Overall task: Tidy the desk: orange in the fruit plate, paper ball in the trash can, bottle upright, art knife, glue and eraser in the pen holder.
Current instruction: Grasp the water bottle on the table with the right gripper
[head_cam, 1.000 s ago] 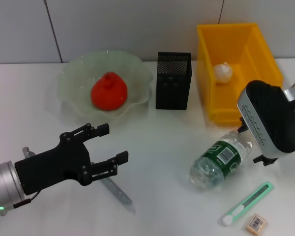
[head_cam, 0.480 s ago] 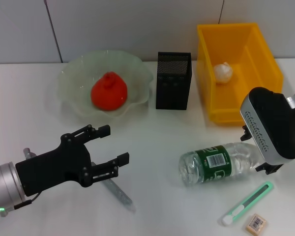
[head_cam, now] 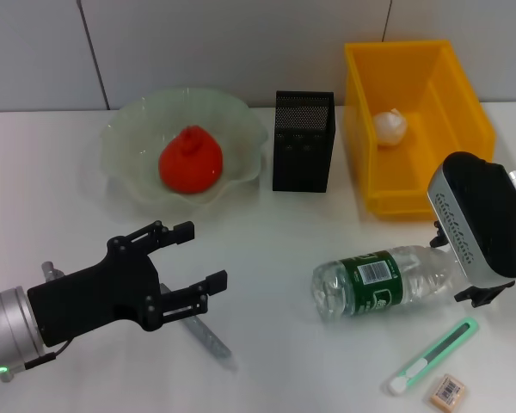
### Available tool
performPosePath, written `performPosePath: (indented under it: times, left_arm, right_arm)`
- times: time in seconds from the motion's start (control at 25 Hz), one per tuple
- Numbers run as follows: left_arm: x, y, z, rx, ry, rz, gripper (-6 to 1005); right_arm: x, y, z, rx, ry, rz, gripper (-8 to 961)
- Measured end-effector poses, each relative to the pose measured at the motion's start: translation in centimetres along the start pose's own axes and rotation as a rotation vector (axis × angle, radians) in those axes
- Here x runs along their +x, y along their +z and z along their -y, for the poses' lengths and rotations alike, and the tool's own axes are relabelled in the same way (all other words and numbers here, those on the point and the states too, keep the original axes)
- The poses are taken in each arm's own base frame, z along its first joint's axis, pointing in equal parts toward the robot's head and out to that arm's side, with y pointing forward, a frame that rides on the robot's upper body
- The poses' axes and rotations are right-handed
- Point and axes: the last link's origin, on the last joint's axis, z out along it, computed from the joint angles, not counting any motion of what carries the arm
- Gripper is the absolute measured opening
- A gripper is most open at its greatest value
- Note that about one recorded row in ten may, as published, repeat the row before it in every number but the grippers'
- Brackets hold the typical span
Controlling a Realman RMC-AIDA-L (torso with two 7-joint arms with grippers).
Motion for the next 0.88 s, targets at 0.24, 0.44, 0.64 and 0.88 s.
performPosePath:
  times: [0.24, 0.44, 0.64, 0.88]
  left_arm:
    - [-0.04, -0.03, -0.09, -0.003, -0.001, 0.000, 828]
    - [0.00, -0.03, -0.15, -0.007, -0.001, -0.003, 828]
    - [0.03, -0.07, -0.14, -0.009, 0.000, -0.003, 828]
    - [0.04, -0.09, -0.12, -0.008, 0.000, -0.004, 828]
  right_arm:
    - [0.45, 0.29, -0.08, 0.012, 0.020, -0.013, 772]
    - [0.50, 0.35, -0.10, 0.013, 0.031, -0.020, 769]
    - [0.49, 0.37, -0.09, 0.015, 0.034, -0.020, 606]
    - [0.69, 0.44, 0.04, 0.027, 0.043, -0.038, 600]
